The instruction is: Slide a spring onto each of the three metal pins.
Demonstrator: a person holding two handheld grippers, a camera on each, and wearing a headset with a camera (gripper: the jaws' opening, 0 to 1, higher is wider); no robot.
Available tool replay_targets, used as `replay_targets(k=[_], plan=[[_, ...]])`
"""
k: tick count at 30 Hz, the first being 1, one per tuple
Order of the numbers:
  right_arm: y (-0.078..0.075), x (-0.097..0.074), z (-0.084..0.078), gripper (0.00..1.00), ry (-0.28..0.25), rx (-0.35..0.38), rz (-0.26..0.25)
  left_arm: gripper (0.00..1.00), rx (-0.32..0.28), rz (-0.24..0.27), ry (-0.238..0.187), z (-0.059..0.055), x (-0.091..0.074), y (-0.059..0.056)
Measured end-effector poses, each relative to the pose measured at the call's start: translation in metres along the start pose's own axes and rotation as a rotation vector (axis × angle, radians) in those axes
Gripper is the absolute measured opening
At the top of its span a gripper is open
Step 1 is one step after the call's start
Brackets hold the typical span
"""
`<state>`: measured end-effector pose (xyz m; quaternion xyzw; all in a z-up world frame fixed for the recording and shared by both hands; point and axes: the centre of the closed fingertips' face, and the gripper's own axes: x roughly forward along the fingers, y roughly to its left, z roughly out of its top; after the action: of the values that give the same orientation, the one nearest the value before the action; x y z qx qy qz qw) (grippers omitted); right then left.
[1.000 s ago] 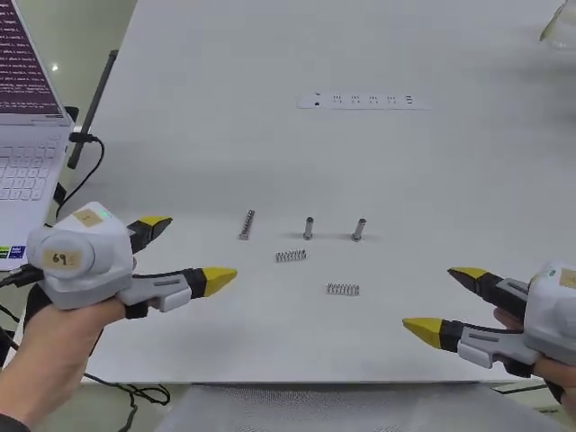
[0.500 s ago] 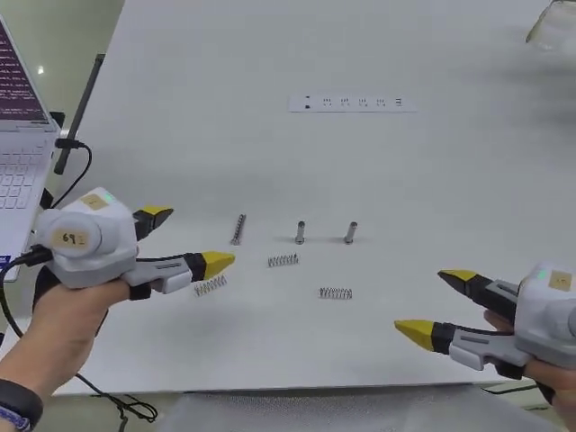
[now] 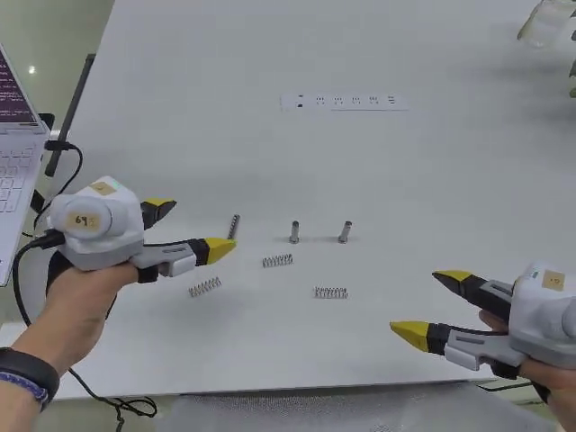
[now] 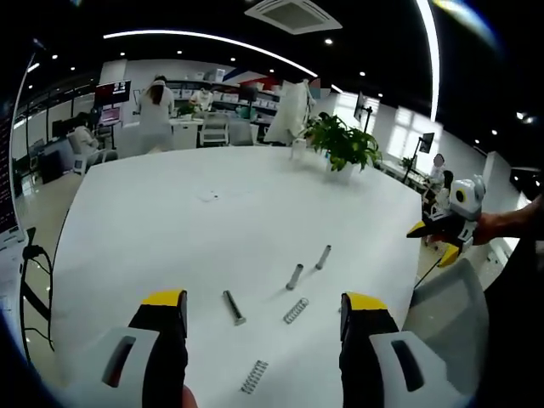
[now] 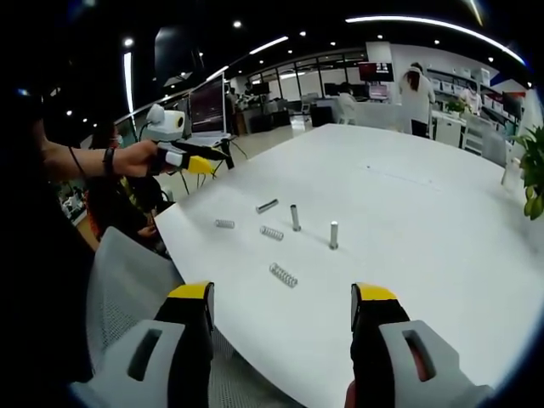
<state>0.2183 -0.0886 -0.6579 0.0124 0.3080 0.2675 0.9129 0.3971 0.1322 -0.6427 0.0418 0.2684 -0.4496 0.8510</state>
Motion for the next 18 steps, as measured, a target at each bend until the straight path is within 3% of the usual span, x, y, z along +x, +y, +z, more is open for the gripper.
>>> replay_targets(k=[18], plan=[[-0.003,-0.005,-0.006,0.63,0.006,0.017,-0.015,0.63,-0.034,-0.002,0.016,-0.002,0.033,0.014]])
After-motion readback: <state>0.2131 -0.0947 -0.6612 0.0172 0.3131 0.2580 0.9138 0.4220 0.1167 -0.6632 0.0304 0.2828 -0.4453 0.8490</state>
